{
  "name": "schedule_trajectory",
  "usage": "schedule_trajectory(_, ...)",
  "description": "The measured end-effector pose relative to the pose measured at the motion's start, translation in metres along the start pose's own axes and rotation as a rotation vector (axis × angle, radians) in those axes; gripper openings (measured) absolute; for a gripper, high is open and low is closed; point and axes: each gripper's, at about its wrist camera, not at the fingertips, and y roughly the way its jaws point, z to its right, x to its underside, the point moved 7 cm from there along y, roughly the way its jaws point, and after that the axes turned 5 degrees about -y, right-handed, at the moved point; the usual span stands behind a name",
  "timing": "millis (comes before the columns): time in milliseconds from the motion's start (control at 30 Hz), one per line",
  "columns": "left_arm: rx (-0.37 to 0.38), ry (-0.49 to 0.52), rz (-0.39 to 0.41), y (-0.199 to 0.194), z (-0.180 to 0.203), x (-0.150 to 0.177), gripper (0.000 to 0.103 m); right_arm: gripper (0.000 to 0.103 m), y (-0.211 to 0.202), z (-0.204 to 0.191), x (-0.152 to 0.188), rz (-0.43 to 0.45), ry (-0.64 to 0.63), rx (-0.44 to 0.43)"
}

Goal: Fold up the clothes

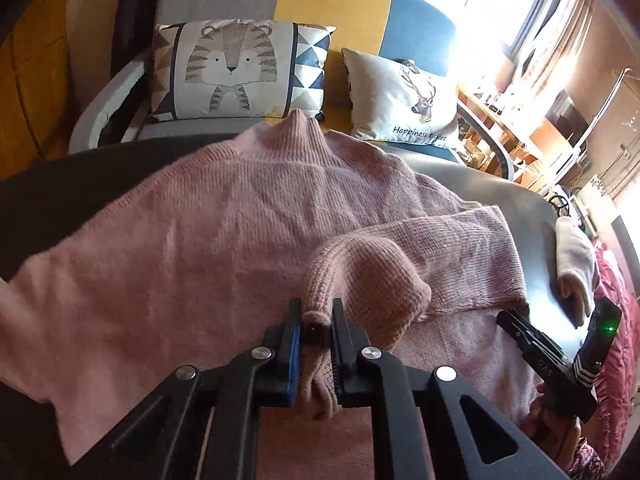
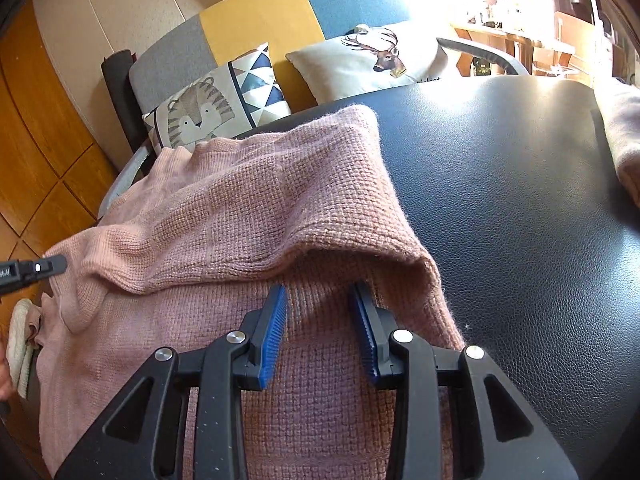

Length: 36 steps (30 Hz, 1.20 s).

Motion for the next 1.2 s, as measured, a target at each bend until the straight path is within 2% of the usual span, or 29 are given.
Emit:
schedule_trajectory(167,-0.092,0.08,-0.021,-0.002,-0.02,-0.024,0.012,0.036,0.0,0.0,0.0,0.0,0.002,-0.001)
schedule_trajectory(333,-0.154,0.11,-0.082,0.017,-0.034,-0.021,0.012,0.037,0.0,0.0,0.0,0.0,0.002,-0.001)
schedule_trajectory(433,-0.14,0.093,-0.119,0.033,-0.036,-0.014,0.012,0.037,0.0,0.0,0.0,0.002,0.005,-0.004)
schedule_trajectory(533,-0.081,0.017,-0.131,0.039,-0.041,-0.003,0.017,0.037,0.0,0.001,0.001,0.004,0.012,-0.013)
schedule_trajectory(700,0.094,-0.267,-0.087,0.024,-0.074,0.006,0.019,0.036,0.001,0.002,0.0,0.005,0.018,-0.019)
schedule_trajectory(767,0.151,-0.343,-0.07,0.016,-0.086,0.011,0.019,0.037,0.001,0.002,0.0,0.005,0.018,-0.018)
schedule_trajectory(867,0.201,-0.34,-0.102,0.014,-0.084,0.02,0.019,0.037,0.002,0.002,-0.001,0.004,0.018,-0.018)
schedule_trajectory(1000,0.211,-0.282,-0.132,0.018,-0.071,0.024,0.019,0.037,0.002,0.002,0.0,0.005,0.022,-0.023)
schedule_trajectory(1067,0.219,-0.287,-0.135,0.021,-0.068,0.024,0.019,0.037,0.002,0.003,0.0,0.005,0.026,-0.026)
schedule_trajectory(1133,0.268,-0.311,-0.138,0.02,-0.065,0.025,0.019,0.037,0.001,0.003,0.0,0.006,0.028,-0.029)
schedule_trajectory(1200,0.363,-0.33,-0.143,0.016,-0.058,0.025,0.019,0.037,0.001,0.003,0.0,0.006,0.029,-0.029)
